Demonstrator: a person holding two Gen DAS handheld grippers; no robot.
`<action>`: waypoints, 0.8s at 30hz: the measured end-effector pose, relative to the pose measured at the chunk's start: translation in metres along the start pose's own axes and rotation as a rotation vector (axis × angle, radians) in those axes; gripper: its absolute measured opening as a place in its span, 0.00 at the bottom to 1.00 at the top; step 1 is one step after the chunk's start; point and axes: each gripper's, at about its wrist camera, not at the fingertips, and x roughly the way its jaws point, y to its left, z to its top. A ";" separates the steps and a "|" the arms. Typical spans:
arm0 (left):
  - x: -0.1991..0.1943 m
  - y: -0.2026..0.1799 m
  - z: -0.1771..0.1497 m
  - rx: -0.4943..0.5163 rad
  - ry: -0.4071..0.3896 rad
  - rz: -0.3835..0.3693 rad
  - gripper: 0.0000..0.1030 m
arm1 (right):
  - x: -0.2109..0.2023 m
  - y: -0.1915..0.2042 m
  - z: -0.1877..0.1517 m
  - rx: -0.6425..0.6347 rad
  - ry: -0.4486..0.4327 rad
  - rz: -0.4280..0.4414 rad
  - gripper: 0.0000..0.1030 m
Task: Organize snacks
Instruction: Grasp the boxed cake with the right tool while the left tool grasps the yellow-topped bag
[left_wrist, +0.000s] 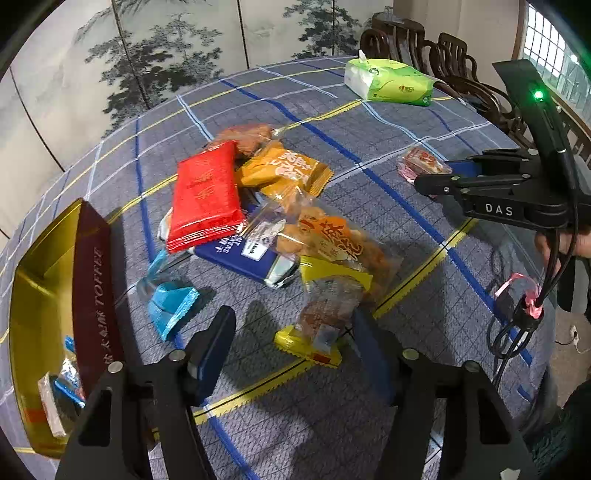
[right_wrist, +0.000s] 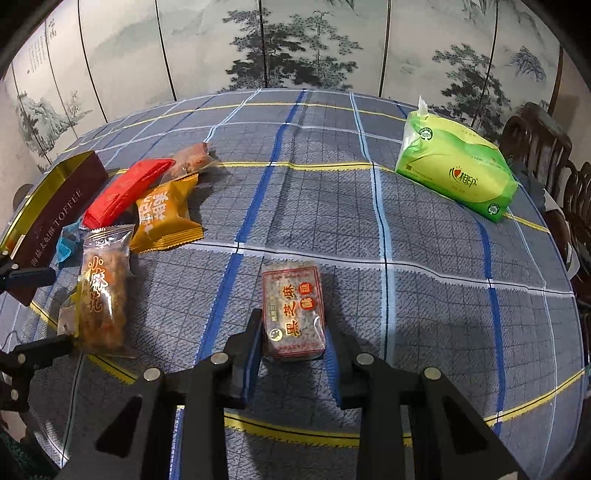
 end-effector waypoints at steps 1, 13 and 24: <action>0.001 0.000 0.000 0.002 0.000 -0.002 0.59 | 0.000 0.000 0.000 0.000 0.000 0.000 0.29; 0.011 -0.001 0.002 -0.047 0.020 -0.020 0.23 | 0.000 0.000 0.000 -0.002 0.001 0.000 0.29; -0.006 0.006 -0.001 -0.085 -0.004 -0.014 0.21 | -0.001 0.000 0.000 -0.002 0.000 -0.003 0.29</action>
